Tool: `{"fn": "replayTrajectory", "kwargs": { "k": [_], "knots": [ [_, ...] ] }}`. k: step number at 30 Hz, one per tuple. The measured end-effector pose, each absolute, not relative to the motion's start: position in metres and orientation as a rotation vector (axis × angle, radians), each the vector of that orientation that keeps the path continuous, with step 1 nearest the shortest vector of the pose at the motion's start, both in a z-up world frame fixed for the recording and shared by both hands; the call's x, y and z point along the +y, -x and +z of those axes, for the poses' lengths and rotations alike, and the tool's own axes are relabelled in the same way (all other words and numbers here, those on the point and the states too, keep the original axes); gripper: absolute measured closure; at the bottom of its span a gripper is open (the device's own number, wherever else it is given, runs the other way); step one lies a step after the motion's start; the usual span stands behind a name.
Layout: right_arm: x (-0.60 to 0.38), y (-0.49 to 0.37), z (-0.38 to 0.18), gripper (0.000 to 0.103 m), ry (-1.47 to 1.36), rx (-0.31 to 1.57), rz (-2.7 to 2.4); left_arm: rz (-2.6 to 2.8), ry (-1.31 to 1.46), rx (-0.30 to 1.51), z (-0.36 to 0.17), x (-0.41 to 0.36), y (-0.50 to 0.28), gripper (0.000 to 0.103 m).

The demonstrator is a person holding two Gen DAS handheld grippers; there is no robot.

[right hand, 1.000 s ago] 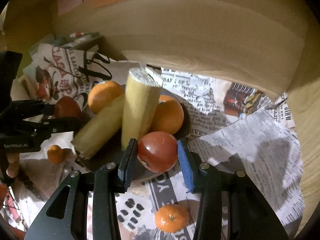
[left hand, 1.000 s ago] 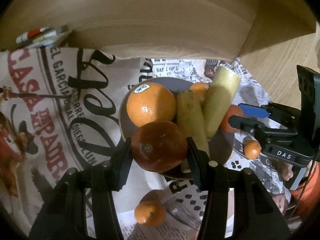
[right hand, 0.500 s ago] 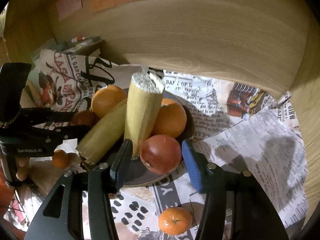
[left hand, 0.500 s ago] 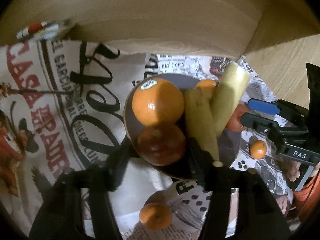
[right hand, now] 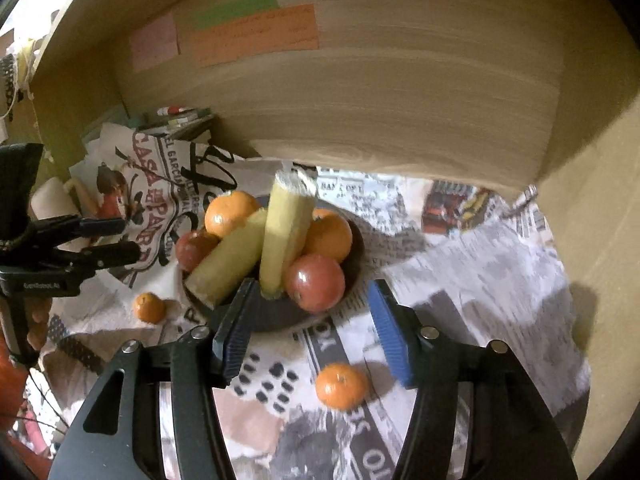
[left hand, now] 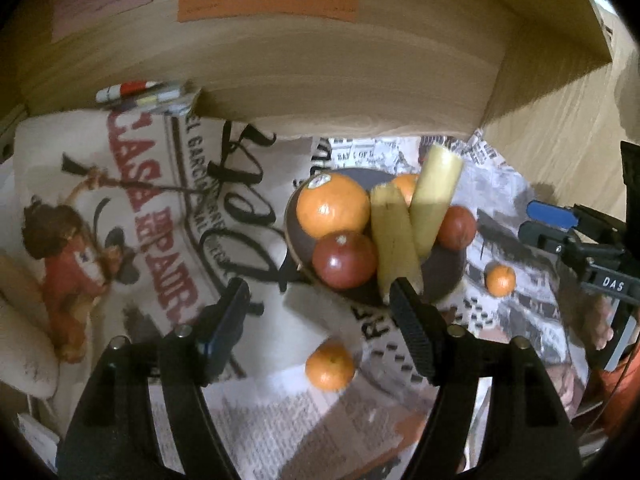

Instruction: Organize fruits

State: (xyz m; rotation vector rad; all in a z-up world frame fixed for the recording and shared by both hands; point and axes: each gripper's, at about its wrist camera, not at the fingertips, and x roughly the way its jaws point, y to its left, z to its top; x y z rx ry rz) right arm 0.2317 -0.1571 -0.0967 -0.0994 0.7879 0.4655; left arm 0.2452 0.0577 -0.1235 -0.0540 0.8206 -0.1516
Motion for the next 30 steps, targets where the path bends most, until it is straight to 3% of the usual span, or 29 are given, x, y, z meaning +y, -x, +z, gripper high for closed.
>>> {"fn": "replayTrajectory", "kwargs": {
  "k": [14, 17, 19, 23, 25, 30],
  "knots": [
    [-0.170, -0.220, -0.151, 0.050, 0.103, 0.949, 0.415, -0.166, 0.058, 0.940, -0.178, 0.049, -0.225, 0.031],
    [-0.169, -0.224, -0.159, 0.050, 0.104, 0.975, 0.424, -0.178, 0.052, 0.972, -0.189, 0.045, -0.229, 0.045],
    [-0.170, -0.226, -0.162, 0.053, 0.096, 0.982, 0.426, -0.171, 0.049, 0.958, -0.191, 0.044, -0.229, 0.046],
    [-0.171, -0.232, -0.164, 0.067, 0.087, 0.985, 0.421, -0.187, 0.053, 0.952, -0.192, 0.043, -0.230, 0.062],
    [-0.174, -0.234, -0.164, 0.067, 0.074, 0.984, 0.425, -0.185, 0.048, 0.948, -0.193, 0.042, -0.231, 0.068],
    [-0.172, -0.230, -0.157, 0.068, 0.082, 0.949, 0.428, -0.193, 0.070, 0.943, -0.189, 0.048, -0.231, 0.068]
  ]
}}
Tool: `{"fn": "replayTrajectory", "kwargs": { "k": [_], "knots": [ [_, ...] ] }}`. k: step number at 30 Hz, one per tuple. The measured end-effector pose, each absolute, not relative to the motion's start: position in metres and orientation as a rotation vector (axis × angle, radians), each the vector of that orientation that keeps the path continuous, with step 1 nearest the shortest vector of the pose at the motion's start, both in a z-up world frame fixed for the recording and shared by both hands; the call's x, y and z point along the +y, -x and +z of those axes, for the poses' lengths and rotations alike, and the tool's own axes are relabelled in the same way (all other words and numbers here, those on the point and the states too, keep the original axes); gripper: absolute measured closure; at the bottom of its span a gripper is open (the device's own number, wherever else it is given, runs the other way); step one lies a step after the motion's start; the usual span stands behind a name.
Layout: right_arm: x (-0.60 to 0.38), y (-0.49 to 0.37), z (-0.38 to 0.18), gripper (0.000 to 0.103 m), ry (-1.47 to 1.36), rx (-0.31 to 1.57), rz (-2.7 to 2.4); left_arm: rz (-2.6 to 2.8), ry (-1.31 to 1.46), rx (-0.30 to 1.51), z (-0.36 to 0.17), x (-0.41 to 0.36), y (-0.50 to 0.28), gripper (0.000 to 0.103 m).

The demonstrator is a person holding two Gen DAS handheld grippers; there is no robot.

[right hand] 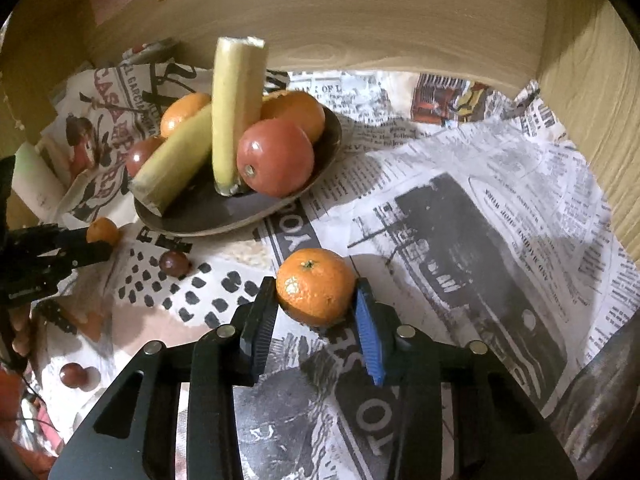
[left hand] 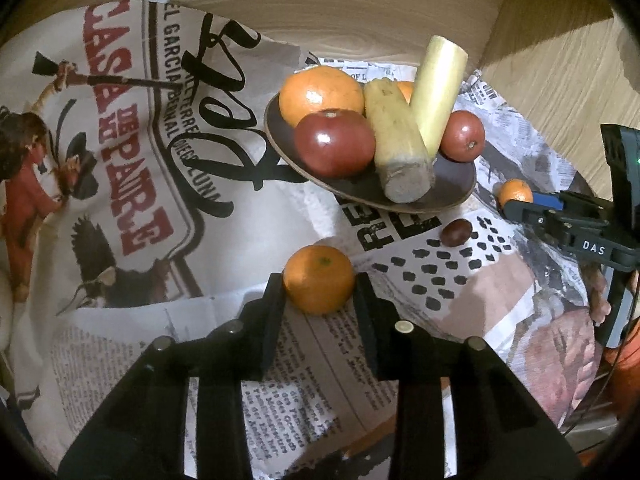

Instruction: Organize fruits

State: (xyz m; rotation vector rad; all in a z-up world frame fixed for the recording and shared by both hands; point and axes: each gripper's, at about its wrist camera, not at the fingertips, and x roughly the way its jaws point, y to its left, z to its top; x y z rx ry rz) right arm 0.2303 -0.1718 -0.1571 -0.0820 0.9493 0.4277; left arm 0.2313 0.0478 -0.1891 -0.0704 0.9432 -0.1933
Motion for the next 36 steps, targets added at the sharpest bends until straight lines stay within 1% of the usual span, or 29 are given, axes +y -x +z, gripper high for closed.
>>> {"fn": "replayTrajectory", "kwargs": {
  "k": [10, 14, 18, 23, 33, 36],
  "knots": [
    [-0.143, -0.223, -0.117, 0.068, 0.102, 0.836, 0.520, -0.224, 0.055, 0.822, -0.138, 0.040, -0.238, 0.068],
    [-0.127, -0.228, -0.109, 0.068, 0.112, 0.813, 0.558, -0.236, 0.045, 0.781, -0.119, 0.033, -0.250, 0.068],
    [-0.112, -0.236, -0.114, 0.068, 0.127, 0.820, 0.589, -0.244, 0.029, 0.763, -0.112, 0.027, -0.263, 0.068],
    [-0.098, -0.247, -0.128, 0.068, 0.144, 0.860, 0.606, -0.255, 0.026, 0.780, -0.112, 0.022, -0.284, 0.068],
    [-0.088, -0.265, -0.157, 0.068, 0.156, 0.945, 0.621, -0.270, -0.010, 0.839, -0.135, 0.014, -0.313, 0.068],
    [-0.088, -0.266, -0.162, 0.067, 0.150, 0.967, 0.636, -0.272, 0.001, 0.838, -0.140, 0.016, -0.315, 0.065]
  ]
}}
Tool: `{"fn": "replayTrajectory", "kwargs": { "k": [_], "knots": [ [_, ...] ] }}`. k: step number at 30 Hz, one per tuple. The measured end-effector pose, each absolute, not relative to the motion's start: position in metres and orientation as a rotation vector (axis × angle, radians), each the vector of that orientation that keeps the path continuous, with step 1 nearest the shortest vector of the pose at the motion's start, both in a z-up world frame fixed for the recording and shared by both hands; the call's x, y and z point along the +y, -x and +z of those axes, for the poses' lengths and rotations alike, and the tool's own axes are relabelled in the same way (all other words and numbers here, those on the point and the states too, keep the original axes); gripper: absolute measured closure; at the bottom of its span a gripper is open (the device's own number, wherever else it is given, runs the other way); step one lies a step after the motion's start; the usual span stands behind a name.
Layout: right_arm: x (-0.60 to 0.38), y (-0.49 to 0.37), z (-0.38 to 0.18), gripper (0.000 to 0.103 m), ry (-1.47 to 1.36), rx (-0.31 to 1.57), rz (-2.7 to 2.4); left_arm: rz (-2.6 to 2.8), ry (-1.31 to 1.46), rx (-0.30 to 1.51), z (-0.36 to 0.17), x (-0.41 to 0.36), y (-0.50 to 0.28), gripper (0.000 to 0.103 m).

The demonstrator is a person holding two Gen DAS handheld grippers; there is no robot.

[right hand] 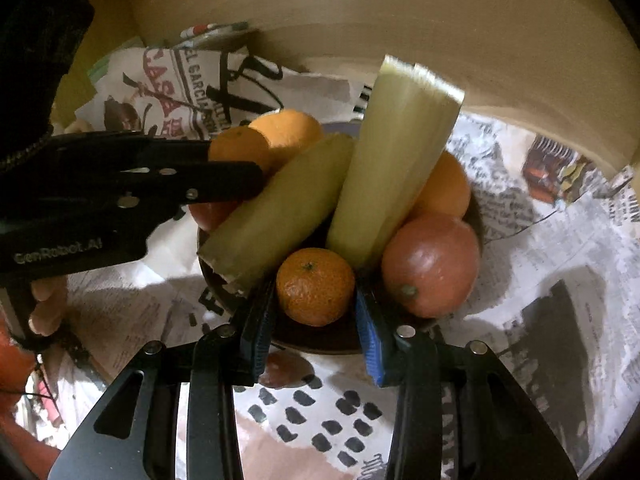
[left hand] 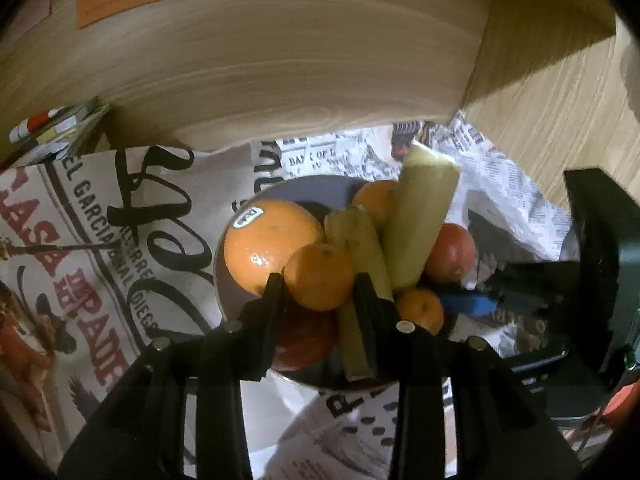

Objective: Organize fruits
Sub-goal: 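Carry the mandarin onto the dark plate and open both grippers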

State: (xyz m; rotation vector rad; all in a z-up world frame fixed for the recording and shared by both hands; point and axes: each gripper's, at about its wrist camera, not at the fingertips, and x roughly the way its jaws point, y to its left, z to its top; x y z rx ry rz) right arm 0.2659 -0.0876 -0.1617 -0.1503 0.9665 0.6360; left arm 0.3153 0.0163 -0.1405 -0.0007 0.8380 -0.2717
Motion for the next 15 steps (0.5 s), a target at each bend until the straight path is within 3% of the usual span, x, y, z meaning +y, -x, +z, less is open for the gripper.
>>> {"fn": "replayTrajectory", "kwargs": {
  "k": [6, 15],
  "knots": [
    [-0.087, -0.264, -0.160, 0.067, 0.161, 0.970, 0.626, -0.244, 0.035, 0.861, -0.142, 0.023, -0.320, 0.048],
    [-0.097, -0.249, -0.130, 0.059, 0.151, 0.886, 0.609, -0.208, 0.053, 0.783, -0.117, 0.035, -0.293, 0.039]
  ]
}}
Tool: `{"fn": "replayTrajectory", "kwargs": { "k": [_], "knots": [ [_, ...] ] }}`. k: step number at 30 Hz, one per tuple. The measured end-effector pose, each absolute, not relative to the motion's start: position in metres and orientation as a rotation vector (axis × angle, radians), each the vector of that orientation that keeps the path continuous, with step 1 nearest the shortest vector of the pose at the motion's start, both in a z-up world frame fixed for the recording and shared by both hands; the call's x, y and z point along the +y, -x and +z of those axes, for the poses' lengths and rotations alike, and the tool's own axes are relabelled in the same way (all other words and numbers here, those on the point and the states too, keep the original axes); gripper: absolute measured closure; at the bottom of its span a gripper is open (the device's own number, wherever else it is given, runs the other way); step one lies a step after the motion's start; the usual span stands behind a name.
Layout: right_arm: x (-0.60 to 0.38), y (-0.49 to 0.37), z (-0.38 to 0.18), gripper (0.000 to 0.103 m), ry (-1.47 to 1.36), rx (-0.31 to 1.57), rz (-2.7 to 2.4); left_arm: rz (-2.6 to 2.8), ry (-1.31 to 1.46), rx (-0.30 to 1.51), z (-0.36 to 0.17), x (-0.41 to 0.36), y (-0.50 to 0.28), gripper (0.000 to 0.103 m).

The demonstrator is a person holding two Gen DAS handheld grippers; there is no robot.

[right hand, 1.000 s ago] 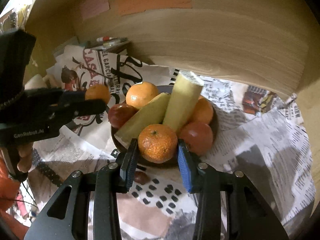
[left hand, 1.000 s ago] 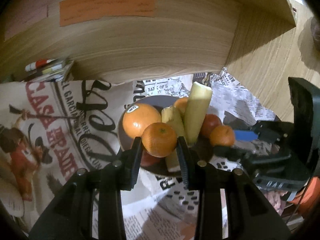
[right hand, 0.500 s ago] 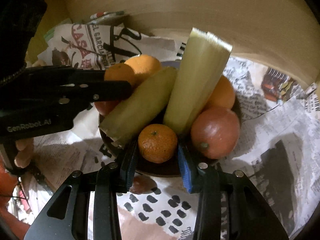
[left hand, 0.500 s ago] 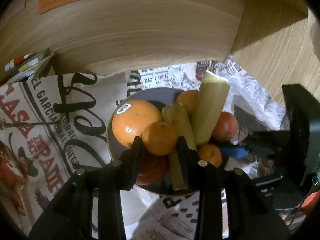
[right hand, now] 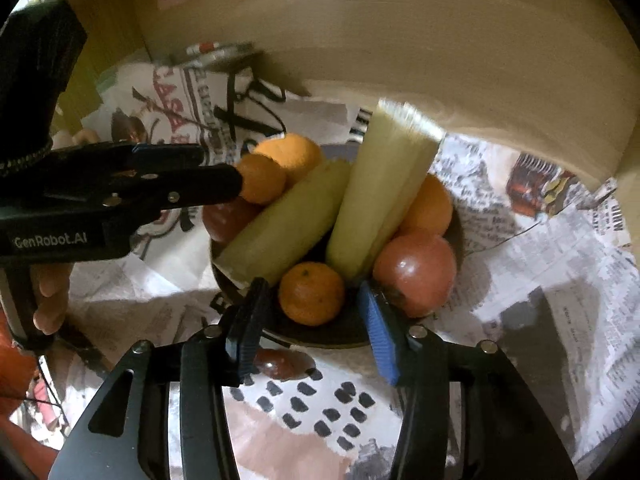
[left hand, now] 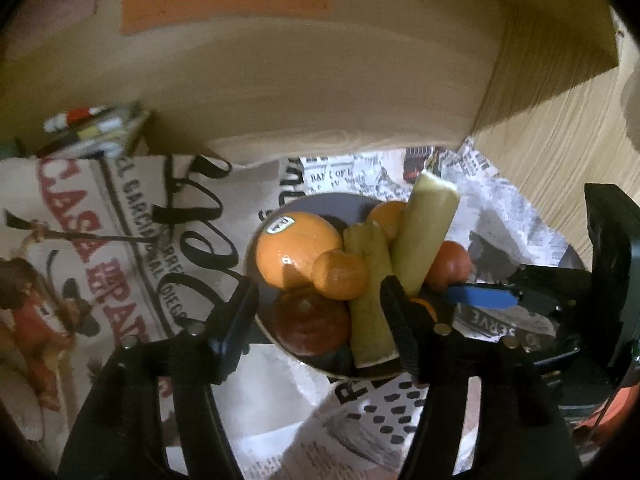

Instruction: Organize fruits

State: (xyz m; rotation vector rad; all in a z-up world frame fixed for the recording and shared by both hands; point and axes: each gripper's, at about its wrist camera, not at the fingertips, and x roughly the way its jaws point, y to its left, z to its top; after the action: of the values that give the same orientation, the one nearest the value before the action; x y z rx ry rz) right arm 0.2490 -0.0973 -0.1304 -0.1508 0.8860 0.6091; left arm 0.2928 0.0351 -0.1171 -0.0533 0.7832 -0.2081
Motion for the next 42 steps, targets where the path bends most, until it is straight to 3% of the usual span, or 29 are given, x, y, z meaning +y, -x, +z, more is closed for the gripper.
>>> {"fn": "replayTrajectory", "kwargs": {
  "k": [9, 21, 27, 42],
  "knots": [
    [-0.110, -0.222, -0.133, 0.059, 0.140, 0.907, 0.603, -0.150, 0.028, 0.727, -0.104, 0.050, -0.254, 0.033],
    [-0.083, -0.224, -0.168, 0.059, 0.205, 0.990, 0.602, -0.122, 0.042, 0.790, -0.132, 0.067, -0.229, 0.032],
    [-0.080, -0.222, -0.166, 0.080, 0.232, 0.970, 0.591, -0.139, 0.037, 0.807, -0.138, 0.067, -0.218, 0.032],
    [-0.111, -0.173, -0.122, 0.081, 0.149, 0.852, 0.558, -0.243, 0.051, 0.824, -0.136, 0.032, -0.170, 0.032]
  ]
}}
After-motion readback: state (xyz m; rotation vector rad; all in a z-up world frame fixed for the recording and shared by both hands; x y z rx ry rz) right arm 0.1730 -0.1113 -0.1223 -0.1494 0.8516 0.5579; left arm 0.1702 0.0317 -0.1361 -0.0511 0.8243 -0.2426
